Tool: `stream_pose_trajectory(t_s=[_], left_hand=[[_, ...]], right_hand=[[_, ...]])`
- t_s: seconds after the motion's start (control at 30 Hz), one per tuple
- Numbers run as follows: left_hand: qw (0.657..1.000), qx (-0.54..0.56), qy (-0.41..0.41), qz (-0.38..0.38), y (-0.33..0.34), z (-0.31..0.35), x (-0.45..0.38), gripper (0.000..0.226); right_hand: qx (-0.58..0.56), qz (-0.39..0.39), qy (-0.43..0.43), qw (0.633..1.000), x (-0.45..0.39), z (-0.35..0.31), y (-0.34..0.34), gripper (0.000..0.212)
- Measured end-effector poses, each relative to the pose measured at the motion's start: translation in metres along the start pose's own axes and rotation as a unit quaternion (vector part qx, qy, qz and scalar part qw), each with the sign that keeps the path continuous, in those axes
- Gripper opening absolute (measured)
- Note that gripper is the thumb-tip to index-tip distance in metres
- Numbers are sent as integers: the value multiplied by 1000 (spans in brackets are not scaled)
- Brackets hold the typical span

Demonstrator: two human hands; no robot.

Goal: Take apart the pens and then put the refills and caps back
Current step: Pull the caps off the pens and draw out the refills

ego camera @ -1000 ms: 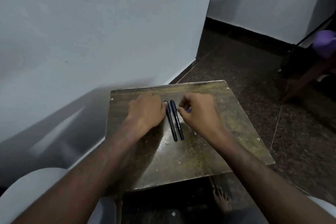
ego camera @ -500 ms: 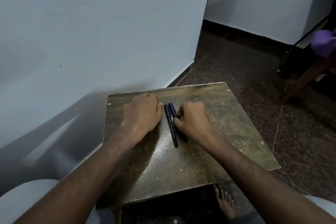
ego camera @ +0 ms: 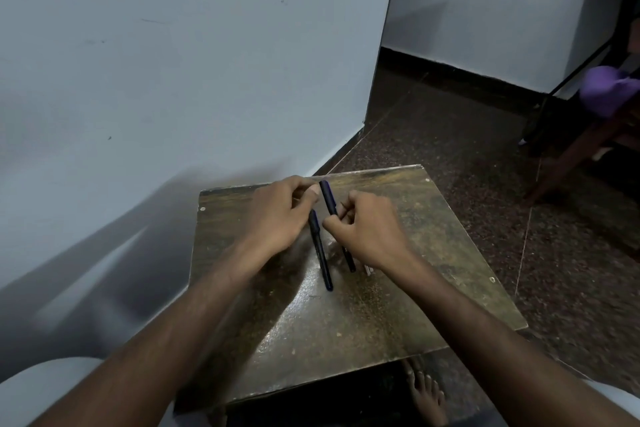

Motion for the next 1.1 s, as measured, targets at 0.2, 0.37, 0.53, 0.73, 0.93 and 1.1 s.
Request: stream_pose_trajectory(t_s=[0.2,0.37,0.53,0.73,0.93,1.1], left_hand=[[986,166,-20,3,12,3,-2,18],[956,287,-59,-33,20,-8,-5,14],[946,312,-77,-40,25,-13,-8,11],[913,394,-94,-39,27,-10,-5,13],[887,447,-103,-54,23,-10,-9,14],[921,369,-121,-11,0,-35,-18,10]], right_hand=[[-34,-33,-8,999,4,3,-1,12],[-306,-123,95,939,9,4,14,20],[-286,-72,85,952,10,5,16,28],[-253,-16,17,967,16,-4,15,24],[-230,-40,51,971,17,4,12,35],[-209,-64,116,969,17,22,1,26]])
Point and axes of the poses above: each hand's wrist, its own x-axis away from the middle knuckle, its own y-axis out of the palm, z = x × y, the point moved 5 cm from there along -x, towards the middle knuckle, and after that the axes turned 8 degrees about -x, right-handed, at the moved point
